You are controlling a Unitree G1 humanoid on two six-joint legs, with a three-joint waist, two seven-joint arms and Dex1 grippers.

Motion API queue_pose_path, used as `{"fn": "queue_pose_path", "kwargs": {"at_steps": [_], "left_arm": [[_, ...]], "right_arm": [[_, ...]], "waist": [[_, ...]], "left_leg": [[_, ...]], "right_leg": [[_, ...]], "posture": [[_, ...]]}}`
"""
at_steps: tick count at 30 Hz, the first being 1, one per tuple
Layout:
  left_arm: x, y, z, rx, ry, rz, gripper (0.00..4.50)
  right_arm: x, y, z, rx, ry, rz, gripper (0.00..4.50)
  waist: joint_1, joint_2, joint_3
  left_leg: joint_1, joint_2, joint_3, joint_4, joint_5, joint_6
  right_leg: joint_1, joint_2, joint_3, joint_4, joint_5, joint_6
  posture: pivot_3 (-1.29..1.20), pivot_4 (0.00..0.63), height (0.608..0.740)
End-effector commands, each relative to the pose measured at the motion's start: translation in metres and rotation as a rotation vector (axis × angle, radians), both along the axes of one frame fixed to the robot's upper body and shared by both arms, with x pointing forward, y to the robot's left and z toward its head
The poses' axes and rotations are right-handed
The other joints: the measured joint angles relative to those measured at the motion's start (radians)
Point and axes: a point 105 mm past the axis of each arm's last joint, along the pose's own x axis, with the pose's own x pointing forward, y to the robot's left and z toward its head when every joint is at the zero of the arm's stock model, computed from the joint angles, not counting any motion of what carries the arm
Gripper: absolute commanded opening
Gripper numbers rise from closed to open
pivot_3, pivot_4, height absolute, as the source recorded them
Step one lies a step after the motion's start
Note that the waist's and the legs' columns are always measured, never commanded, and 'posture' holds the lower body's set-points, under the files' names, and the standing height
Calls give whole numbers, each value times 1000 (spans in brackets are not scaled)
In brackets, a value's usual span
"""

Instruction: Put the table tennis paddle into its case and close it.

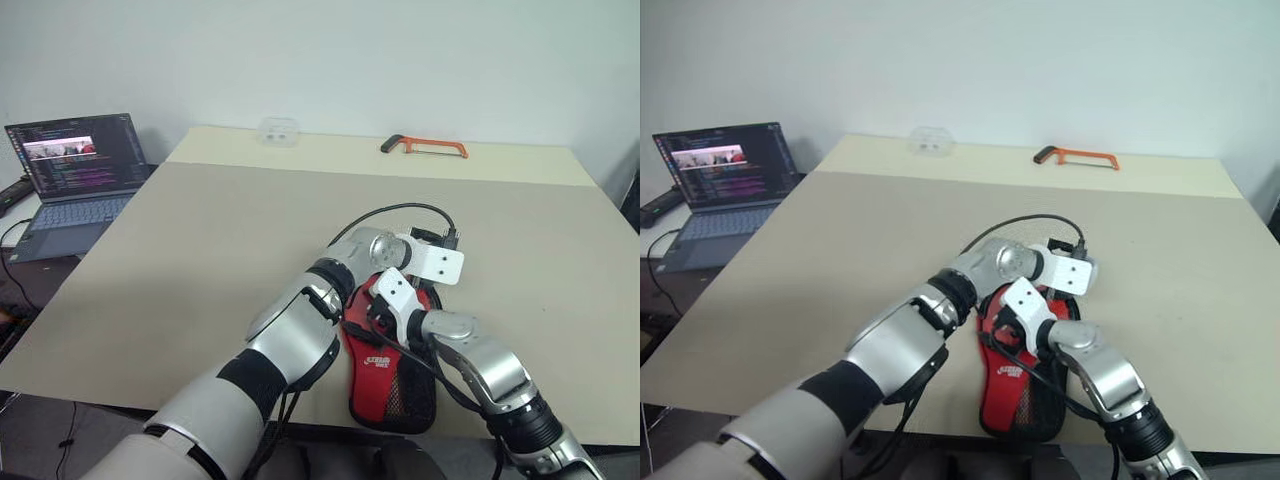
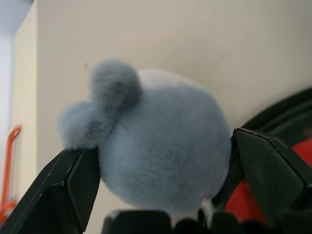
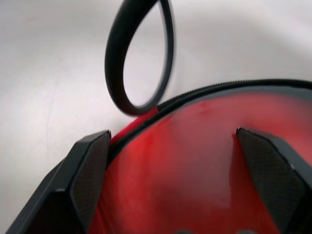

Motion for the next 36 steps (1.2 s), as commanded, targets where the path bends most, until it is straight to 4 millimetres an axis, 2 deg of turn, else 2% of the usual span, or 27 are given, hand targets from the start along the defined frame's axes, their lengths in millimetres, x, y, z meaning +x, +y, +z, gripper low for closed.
{"fn": "queue_pose_path", "kwargs": {"at_steps": [1,6,9,13,16,18,20,22,24,26,27,30,33,36], "left_arm": [[-3,-4,52,-103,-23,-109,4465],[19,34,94,-150,-58,-56,4465],[27,62,126,-246,-41,-17,4465],[28,107,156,-339,26,6,4465],[15,140,173,-421,144,-13,4465],[-2,171,167,-419,264,-16,4465],[-15,183,161,-409,332,-7,4465],[-31,198,143,-408,417,21,4465],[-42,203,133,-427,467,46,4465],[-47,202,126,-446,483,75,4465],[-46,198,114,-472,477,107,4465],[-44,186,92,-525,472,171,4465],[-39,163,63,-608,498,253,4465],[-36,146,35,-620,471,308,4465]], "right_arm": [[-1,-12,-38,-79,146,-29,4500],[5,-13,-40,-96,142,-3,4500],[6,-14,-40,-108,136,19,4500],[7,-18,-41,-114,134,24,4500],[7,-20,-42,-127,132,31,4500],[5,-22,-39,-118,134,39,4500],[3,-24,-36,-111,135,55,4500],[-1,-33,-19,-106,105,101,4500],[-6,-42,-6,-137,83,140,4500],[-11,-47,11,-129,75,169,4500],[-15,-53,32,-118,53,196,4500],[-23,-63,71,-115,11,244,4500],[-15,-80,117,-90,-51,195,4500],[4,-97,149,-56,-112,77,4500]], "waist": [[-10,0,5],[-12,0,11],[-13,0,11],[-14,1,13],[-15,1,13],[-18,2,13],[-19,4,14],[-13,4,15],[0,4,17],[11,-1,22],[14,-3,24],[16,1,29],[11,3,35],[6,3,37]], "left_leg": [[-1,0,0,0,0,0],[-4,0,0,0,0,0],[-3,0,0,-1,0,0],[-3,1,0,0,0,0],[-3,1,0,0,0,0],[-3,2,0,0,0,0],[-2,4,0,0,0,0],[-2,7,-1,0,0,0],[-3,10,-1,0,0,0],[-3,10,-2,1,0,0],[-3,10,-3,2,0,0],[-4,9,-3,2,0,0],[-5,9,-2,2,-1,1],[-6,7,-2,1,-1,1]], "right_leg": [[-2,0,0,1,0,-1],[-5,0,0,2,1,-3],[-4,0,0,1,1,-2],[-4,0,0,2,1,-2],[-4,0,0,2,1,-2],[-4,0,0,2,1,-2],[-4,0,0,2,0,-3],[-3,1,-1,2,0,-3],[-3,0,-1,1,0,-3],[-3,-1,-1,1,0,-3],[-3,-1,-1,2,0,-3],[-3,-2,-1,1,0,-3],[-4,-2,0,1,0,-3],[-5,-1,1,0,0,-3]], "posture": [[0,150,740],[0,150,740],[0,150,740],[0,150,740],[0,150,740],[0,150,740],[0,150,740],[0,150,740],[0,150,740],[0,150,740],[0,150,740],[0,150,740],[0,150,740],[0,150,740]]}}
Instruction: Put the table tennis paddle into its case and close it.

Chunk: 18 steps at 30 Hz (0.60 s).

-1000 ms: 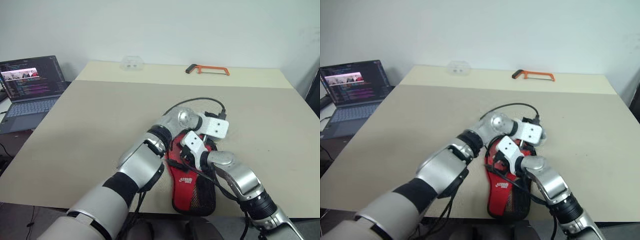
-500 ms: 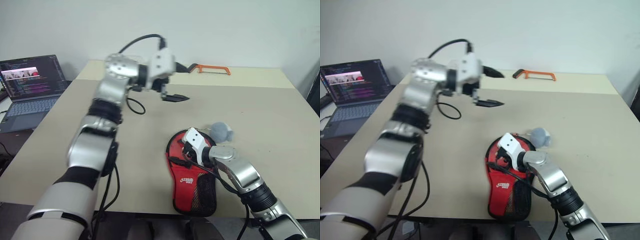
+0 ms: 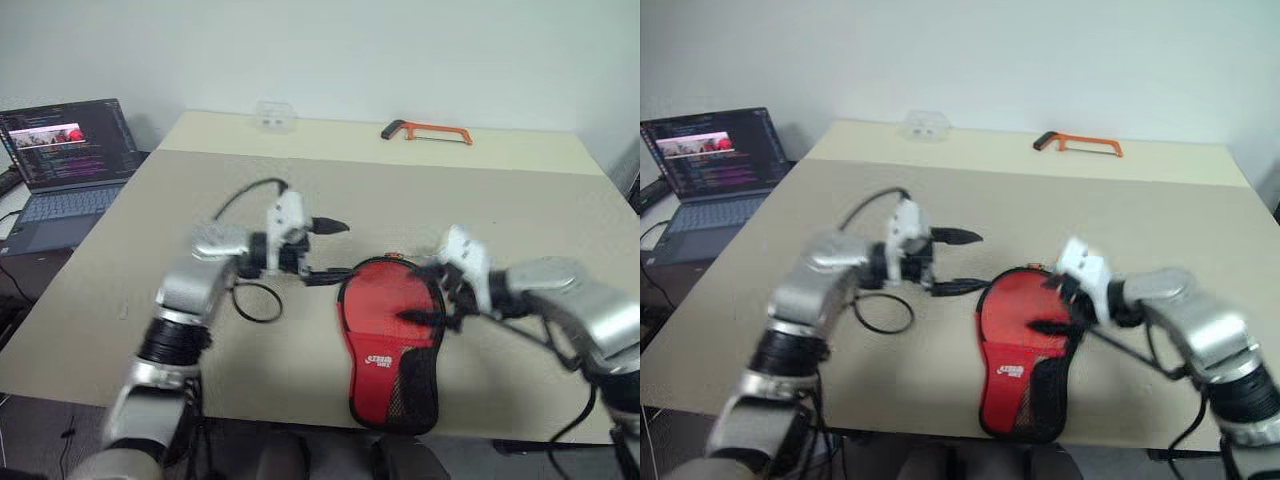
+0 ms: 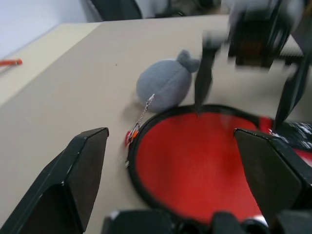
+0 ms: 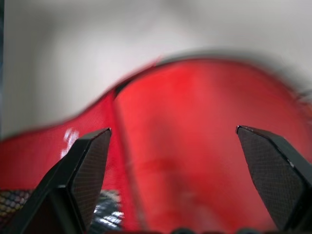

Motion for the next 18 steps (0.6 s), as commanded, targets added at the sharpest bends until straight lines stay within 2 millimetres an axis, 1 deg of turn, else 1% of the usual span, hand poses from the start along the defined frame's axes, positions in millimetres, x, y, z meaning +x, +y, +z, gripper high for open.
{"fn": "queue_pose_path", "kwargs": {"at_steps": [1,2,4,6,9,12,14,16,18], "left_arm": [[3,-17,-14,1,-64,69,4465],[0,-25,-21,-16,-40,66,4465],[-4,-34,-32,-20,-12,54,4465],[-7,-41,-45,7,-3,45,4465],[-9,-54,-55,-13,41,39,4465],[-8,-62,-68,9,44,53,4465],[-8,-67,-74,-33,104,67,4465],[-3,-69,-76,-95,176,117,4465],[-3,-70,-83,-69,173,123,4465]], "right_arm": [[17,-17,39,75,-75,-115,4500],[24,-22,45,89,-82,-161,4500],[36,-33,45,57,-99,-237,4500],[51,-47,38,34,-91,-346,4500],[70,-63,24,60,-35,-508,4500],[78,-74,10,68,16,-600,4500],[79,-79,0,67,53,-628,4500],[78,-78,-6,86,102,-633,4500],[76,-77,-13,93,143,-633,4500]], "waist": [[-2,0,0],[-2,0,0],[-1,0,0],[1,0,0],[1,1,0],[2,1,1],[4,1,1],[5,2,0],[5,2,0]], "left_leg": [[-1,0,-1,-1,0,0],[-1,1,-1,-1,0,0],[-6,1,-1,-1,0,0],[-15,1,-1,1,0,0],[-15,0,2,1,0,0],[-15,1,3,1,0,0],[-15,0,3,1,0,0],[-15,0,3,1,0,0],[-15,0,3,1,0,0]], "right_leg": [[0,1,0,-1,0,0],[-1,1,1,-2,0,-1],[-6,1,2,-1,1,-1],[-15,1,2,1,1,-1],[-16,-1,3,1,1,-1],[-17,-1,2,1,1,-1],[-17,-1,2,1,1,-1],[-16,-1,1,1,1,-1],[-16,-1,1,1,1,-1]], "posture": [[0,150,740],[0,150,740],[0,150,740],[0,150,740],[0,150,740],[0,150,740],[0,150,740],[0,150,740],[0,150,740]]}}
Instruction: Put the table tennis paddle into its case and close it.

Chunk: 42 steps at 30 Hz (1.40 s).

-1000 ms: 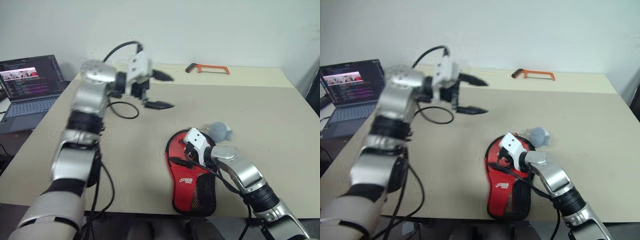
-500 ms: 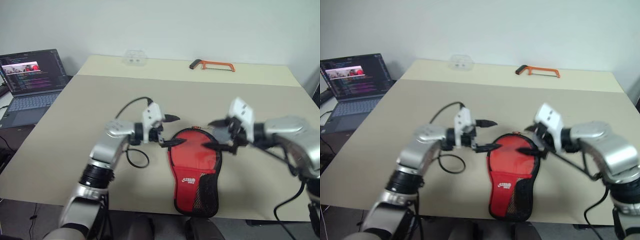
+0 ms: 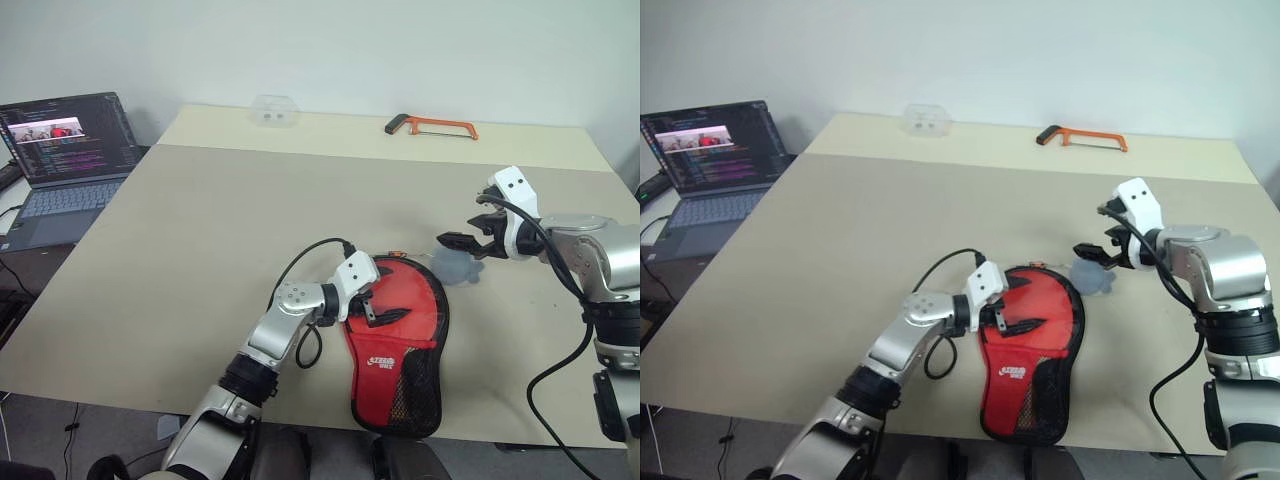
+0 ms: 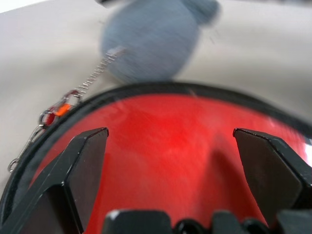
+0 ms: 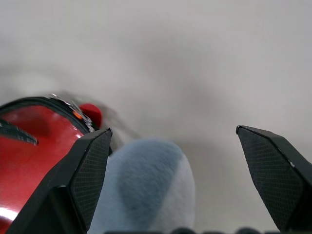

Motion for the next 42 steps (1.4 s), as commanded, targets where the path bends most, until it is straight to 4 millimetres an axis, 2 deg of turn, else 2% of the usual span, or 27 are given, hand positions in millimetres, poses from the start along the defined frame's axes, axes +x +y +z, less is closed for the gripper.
{"fn": "queue_pose_path", "kwargs": {"at_steps": [1,8,13,18,26,28,30,35,42], "left_arm": [[1,-1,-16,26,39,23,4465],[-2,2,-27,74,31,22,4465],[-3,3,-28,80,29,24,4465],[-2,4,-26,90,14,28,4465],[-2,4,-26,84,18,33,4500],[-3,3,-26,84,21,32,4500],[-3,2,-27,84,22,31,4500],[-5,0,-30,91,27,19,4500],[-9,-3,-33,102,30,1,4500]], "right_arm": [[-3,-3,0,36,20,-15,4500],[-14,-1,-19,44,102,0,4500],[-16,0,-35,29,132,-3,4500],[-14,3,-44,29,144,-5,4500],[-10,1,-44,21,129,-7,1902],[-9,-2,-38,19,112,-11,1326],[-4,-8,-34,8,89,-33,944],[20,-32,-27,-80,8,-129,676],[42,-62,-25,-172,-47,-198,672]], "waist": [[0,1,0],[-1,3,-2],[-1,3,-2],[-2,3,-2],[-2,3,-2],[-2,3,-2],[-2,3,-2],[-1,3,-2],[2,3,-2]], "left_leg": [[1,-1,0,0,0,0],[2,-2,-1,0,0,0],[2,-2,-1,0,0,0],[3,-2,-1,0,0,0],[3,-3,-1,0,0,0],[3,-3,-1,0,0,0],[3,-3,-1,0,0,0],[3,-3,-1,0,0,0],[2,-6,0,0,0,0]], "right_leg": [[0,0,0,0,0,0],[3,0,0,1,0,0],[3,0,-1,0,0,0],[3,0,-1,0,0,0],[3,0,-1,0,0,0],[3,0,-1,0,0,0],[3,0,-1,0,0,0],[3,0,-1,0,0,1],[3,-2,-1,-1,0,1]], "posture": [[0,150,740],[0,150,740],[0,150,740],[0,150,740],[0,150,740],[0,150,740],[0,150,740],[0,150,740],[0,150,740]]}}
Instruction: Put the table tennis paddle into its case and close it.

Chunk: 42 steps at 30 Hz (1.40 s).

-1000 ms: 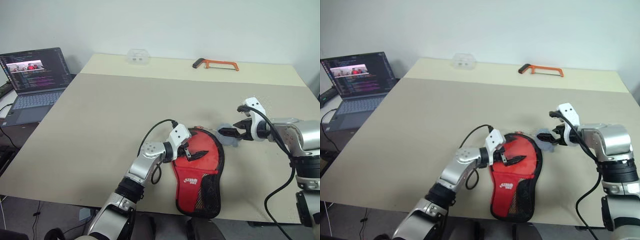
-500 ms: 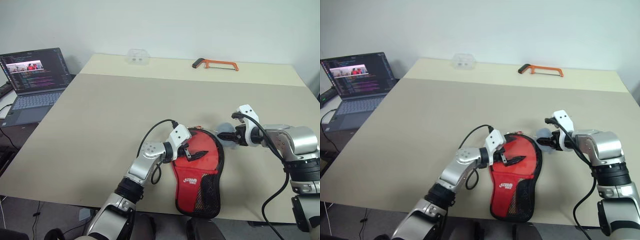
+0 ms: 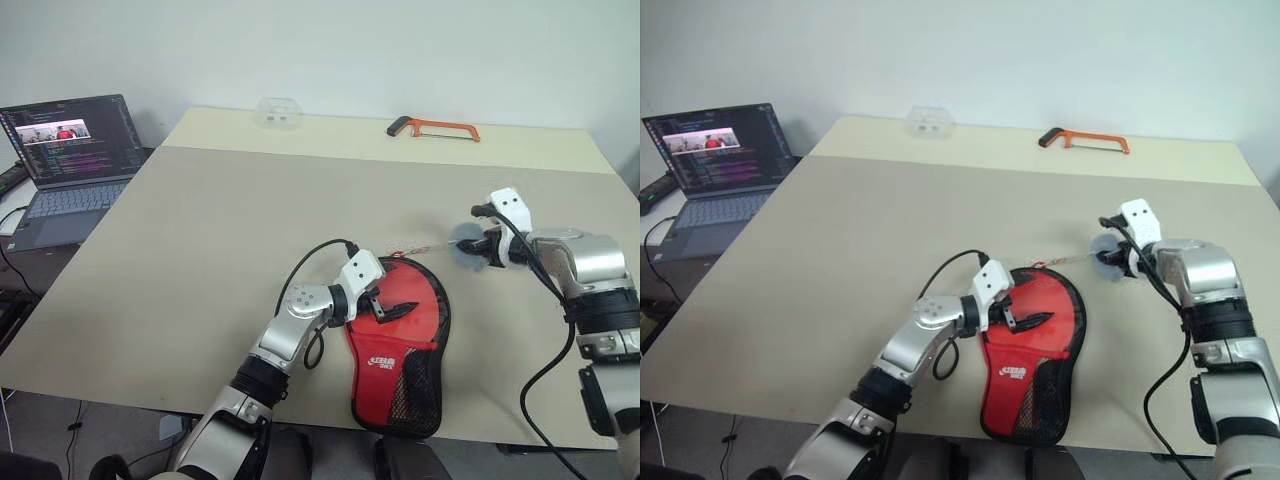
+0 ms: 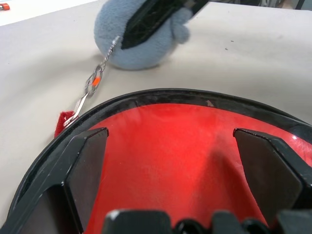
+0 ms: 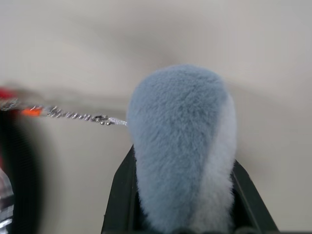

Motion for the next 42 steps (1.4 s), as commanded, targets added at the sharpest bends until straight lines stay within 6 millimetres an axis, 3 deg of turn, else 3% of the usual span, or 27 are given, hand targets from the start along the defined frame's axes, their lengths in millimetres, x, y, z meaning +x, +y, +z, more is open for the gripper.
{"fn": "queue_pose_path", "kwargs": {"at_steps": [1,4,8,17,22,27,37,42], "left_arm": [[-9,1,-28,73,75,-11,4500],[-10,0,-30,81,76,-17,4500],[-11,-1,-31,89,75,-26,4500],[-6,2,-35,116,71,-23,4500],[-2,3,-37,136,67,-20,4500],[1,3,-40,167,56,-20,4500],[3,4,-46,200,54,-19,4500],[5,8,-48,218,53,-10,4500]], "right_arm": [[8,-31,16,-99,-69,-63,672],[3,-47,16,-130,-59,-73,672],[-20,-60,15,-158,-4,-13,672],[-121,-57,3,-324,207,399,671],[-174,-43,-11,-380,355,652,671],[-207,-25,-21,-345,436,818,670],[-276,37,-19,-76,534,1193,640],[-304,55,-33,-51,593,1324,636]], "waist": [[0,0,0],[3,0,0],[23,1,-1],[34,6,-3],[21,4,-2],[17,2,-1],[22,2,-1],[22,1,-1]], "left_leg": [[0,0,0,0,0,0],[0,-2,0,1,0,0],[0,-6,-1,0,1,2],[-2,-7,-4,-1,0,3],[6,-7,-7,-1,0,3],[16,-8,-10,-1,-2,5],[16,-9,-16,-1,-2,5],[15,-9,-17,-2,-2,5]], "right_leg": [[0,0,0,0,0,0],[2,-2,0,0,0,1],[2,-5,-1,-1,0,3],[5,-6,-1,-7,-1,4],[16,-5,-3,-12,0,6],[26,-6,-3,-14,-1,12],[30,-6,-5,-17,-1,11],[31,-6,-6,-18,-1,11]], "posture": [[0,150,740],[0,150,740],[0,150,740],[0,150,740],[0,150,740],[0,150,740],[0,150,740],[0,150,740]]}}
